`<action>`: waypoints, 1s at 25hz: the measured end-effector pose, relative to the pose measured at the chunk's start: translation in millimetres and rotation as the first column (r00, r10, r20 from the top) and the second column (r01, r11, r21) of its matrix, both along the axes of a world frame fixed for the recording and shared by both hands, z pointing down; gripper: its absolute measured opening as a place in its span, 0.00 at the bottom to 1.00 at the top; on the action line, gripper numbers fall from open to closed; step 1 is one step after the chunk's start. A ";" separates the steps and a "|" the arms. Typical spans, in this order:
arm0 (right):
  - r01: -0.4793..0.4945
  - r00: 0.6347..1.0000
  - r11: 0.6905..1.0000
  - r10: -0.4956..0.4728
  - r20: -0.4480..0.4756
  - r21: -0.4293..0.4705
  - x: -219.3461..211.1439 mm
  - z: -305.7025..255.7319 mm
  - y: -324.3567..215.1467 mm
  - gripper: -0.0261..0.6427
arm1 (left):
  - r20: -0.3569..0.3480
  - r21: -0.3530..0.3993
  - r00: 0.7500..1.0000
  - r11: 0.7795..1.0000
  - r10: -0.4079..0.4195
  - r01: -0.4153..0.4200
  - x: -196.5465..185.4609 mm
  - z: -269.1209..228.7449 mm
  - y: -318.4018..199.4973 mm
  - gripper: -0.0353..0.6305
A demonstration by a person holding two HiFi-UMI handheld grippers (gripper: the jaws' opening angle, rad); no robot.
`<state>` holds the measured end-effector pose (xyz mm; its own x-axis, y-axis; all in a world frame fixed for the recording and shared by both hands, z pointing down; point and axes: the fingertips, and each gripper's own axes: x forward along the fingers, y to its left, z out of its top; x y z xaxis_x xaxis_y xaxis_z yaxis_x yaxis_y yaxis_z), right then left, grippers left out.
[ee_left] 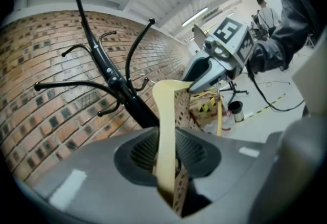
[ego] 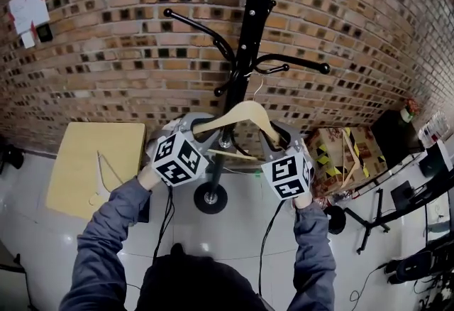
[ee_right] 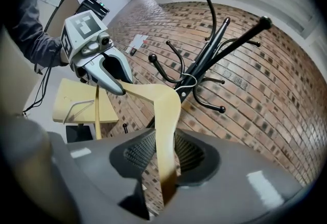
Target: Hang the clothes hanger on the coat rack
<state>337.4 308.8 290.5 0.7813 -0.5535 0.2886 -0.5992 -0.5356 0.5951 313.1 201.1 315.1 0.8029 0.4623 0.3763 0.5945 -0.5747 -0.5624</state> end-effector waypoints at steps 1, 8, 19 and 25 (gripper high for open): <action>0.006 1.000 1.000 -0.006 -0.004 -0.008 0.1 1.4 -9.8 0.22 | 0.003 -0.002 1.000 1.000 -0.011 0.011 -0.8 2.9 -9.9 0.21; 0.008 1.000 0.998 -0.009 -0.002 -0.062 3.7 29.4 -54.0 0.22 | 0.063 -0.007 0.997 0.999 -0.044 0.045 0.7 35.7 -53.9 0.21; -0.143 0.978 0.988 0.131 -0.164 -0.064 16.9 49.2 -51.1 0.26 | -0.099 0.034 0.994 0.998 -0.055 0.058 39.3 61.2 -63.4 0.23; -0.173 0.965 0.985 0.167 -0.200 -0.013 -2.1 32.0 -33.6 0.32 | -0.123 -0.069 0.987 0.993 -0.100 0.092 34.1 46.5 -79.3 0.26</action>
<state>335.2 275.2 322.4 0.9064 -0.4006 0.1337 -0.3697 -0.5995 0.7099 347.3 121.8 361.6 0.8839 0.4003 0.2417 0.4614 -0.6622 -0.5905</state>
